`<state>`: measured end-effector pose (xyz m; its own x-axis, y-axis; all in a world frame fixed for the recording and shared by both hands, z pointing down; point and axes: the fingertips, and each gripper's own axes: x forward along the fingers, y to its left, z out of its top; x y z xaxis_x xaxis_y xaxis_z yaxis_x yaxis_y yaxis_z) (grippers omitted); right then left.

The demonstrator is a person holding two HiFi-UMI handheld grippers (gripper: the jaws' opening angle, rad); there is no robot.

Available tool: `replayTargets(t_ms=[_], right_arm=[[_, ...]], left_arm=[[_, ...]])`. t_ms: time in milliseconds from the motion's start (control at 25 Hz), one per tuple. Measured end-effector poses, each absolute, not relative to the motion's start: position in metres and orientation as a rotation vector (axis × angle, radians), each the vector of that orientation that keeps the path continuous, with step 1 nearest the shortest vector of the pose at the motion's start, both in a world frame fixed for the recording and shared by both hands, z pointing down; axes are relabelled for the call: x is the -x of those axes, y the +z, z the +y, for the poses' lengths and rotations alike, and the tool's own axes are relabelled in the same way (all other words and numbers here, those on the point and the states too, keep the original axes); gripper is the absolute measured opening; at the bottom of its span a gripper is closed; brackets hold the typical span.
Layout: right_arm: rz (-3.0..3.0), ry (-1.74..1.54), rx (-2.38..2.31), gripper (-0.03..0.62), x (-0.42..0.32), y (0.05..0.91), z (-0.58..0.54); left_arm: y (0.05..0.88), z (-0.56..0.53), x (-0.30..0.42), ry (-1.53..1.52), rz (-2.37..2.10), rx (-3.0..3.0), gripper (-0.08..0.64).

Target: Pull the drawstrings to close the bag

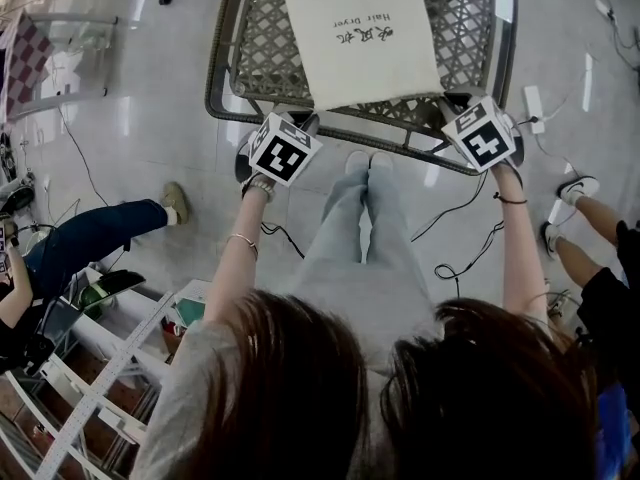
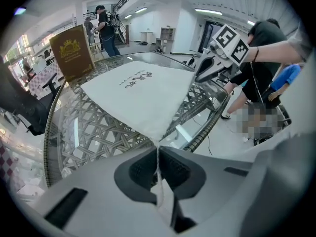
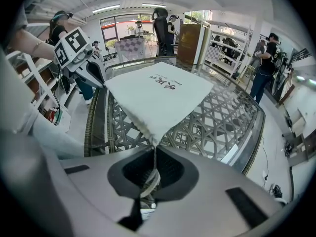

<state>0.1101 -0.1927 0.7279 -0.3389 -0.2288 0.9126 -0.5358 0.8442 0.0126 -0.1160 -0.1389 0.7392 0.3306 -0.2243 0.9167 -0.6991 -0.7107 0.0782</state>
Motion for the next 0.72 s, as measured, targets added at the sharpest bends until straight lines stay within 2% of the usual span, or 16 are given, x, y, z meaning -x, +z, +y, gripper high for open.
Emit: replayTargets(t_ms=[720], right_arm=[[-1.956,0.299,-0.578,0.025,-0.107,0.711,-0.197]], left_arm=[[0.733,-0.143,0.123,1.365,-0.933,-2.045,0.026]])
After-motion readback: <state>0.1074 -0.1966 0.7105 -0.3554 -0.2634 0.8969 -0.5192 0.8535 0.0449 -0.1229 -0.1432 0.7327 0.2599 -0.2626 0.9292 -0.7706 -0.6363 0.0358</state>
